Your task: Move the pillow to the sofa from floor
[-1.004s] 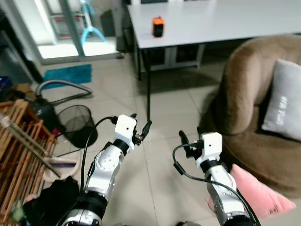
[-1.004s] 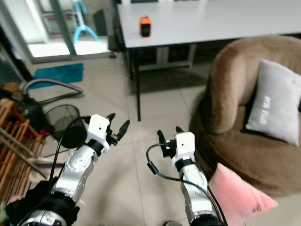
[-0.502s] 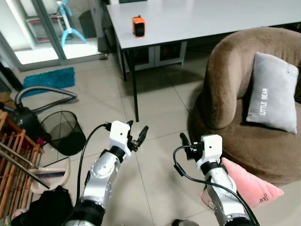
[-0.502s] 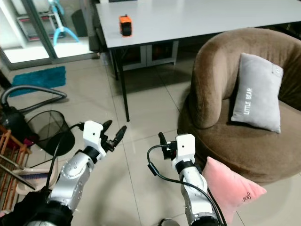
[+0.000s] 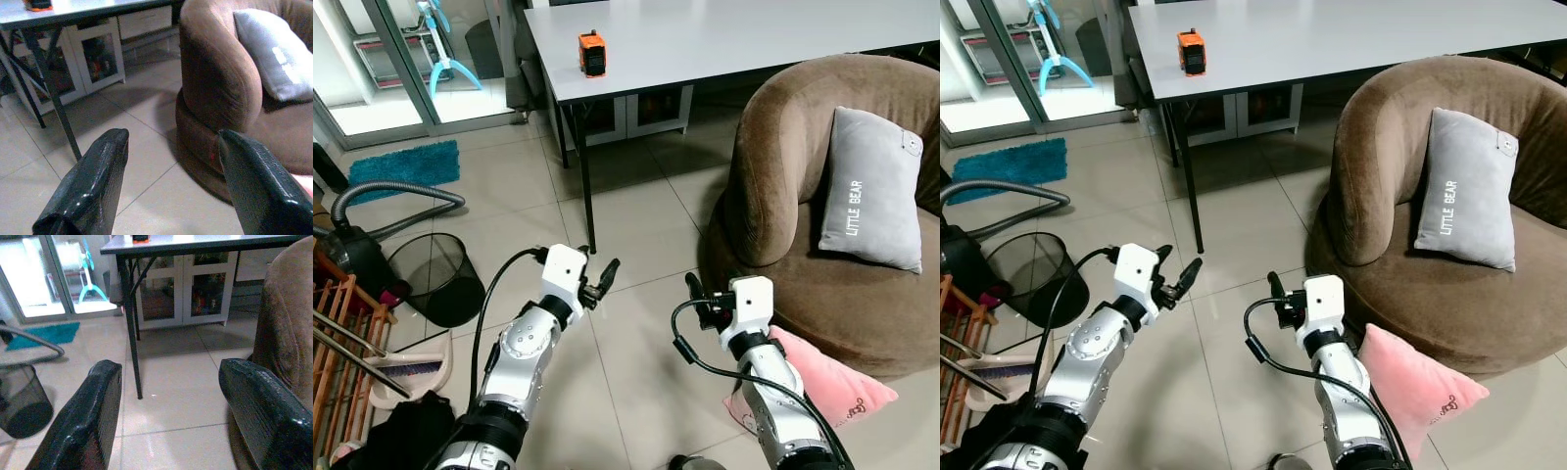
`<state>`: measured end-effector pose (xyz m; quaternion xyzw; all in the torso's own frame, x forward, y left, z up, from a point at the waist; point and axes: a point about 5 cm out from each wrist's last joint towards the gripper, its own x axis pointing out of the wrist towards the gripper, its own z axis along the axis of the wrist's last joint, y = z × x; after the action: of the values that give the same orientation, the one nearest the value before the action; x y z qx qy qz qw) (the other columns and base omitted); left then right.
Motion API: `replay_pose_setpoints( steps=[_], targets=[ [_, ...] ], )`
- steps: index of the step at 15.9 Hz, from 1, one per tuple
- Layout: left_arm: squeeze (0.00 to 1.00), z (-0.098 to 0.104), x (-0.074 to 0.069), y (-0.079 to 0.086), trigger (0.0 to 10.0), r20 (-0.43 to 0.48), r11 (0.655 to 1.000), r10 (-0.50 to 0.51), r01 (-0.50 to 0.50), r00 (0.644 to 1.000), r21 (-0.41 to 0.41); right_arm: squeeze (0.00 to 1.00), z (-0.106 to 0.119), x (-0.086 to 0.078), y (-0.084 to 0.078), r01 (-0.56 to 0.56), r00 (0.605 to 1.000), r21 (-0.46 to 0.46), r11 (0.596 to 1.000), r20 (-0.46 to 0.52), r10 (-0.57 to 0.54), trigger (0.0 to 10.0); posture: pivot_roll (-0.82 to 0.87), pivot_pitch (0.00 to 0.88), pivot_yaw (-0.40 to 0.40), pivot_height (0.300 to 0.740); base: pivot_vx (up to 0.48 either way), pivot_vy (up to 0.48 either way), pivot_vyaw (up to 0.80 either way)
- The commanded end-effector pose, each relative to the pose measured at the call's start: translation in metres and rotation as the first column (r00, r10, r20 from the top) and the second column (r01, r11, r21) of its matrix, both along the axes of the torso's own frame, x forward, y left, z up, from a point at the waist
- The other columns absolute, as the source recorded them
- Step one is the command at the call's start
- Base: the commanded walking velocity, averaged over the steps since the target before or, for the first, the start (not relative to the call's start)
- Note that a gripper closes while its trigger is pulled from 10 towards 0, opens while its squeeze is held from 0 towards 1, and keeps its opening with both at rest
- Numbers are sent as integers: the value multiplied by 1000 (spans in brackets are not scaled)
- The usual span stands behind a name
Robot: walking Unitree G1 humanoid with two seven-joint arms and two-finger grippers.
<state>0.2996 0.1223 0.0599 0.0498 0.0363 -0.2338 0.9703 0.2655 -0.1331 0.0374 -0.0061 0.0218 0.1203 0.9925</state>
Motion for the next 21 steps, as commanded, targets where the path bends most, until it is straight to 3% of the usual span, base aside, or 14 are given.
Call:
replay_pose_setpoints(
  steps=[1,10,16,21],
  targets=[
    [0,-2,2,0,10000,-8,999,-13,14,1000,38,0,-2,-1,2,-17,1000,-34,999,-13,16,10000,32,11,36,732,458,0,0],
    [0,-5,1,-7,10000,-17,998,-37,38,999,51,0,-4,-2,5,-14,1000,-30,999,-29,13,10000,17,16,48,732,457,0,-53],
    [0,-8,-1,-14,10000,-32,995,-85,86,996,40,0,-6,-2,5,-9,999,-6,1000,-47,8,10000,14,20,51,680,453,0,-414],
    [0,-9,0,-14,10000,-43,996,-81,83,996,35,0,-8,-2,3,2,998,4,1000,-58,-2,10000,9,24,55,637,0,0,-406]
  ],
)
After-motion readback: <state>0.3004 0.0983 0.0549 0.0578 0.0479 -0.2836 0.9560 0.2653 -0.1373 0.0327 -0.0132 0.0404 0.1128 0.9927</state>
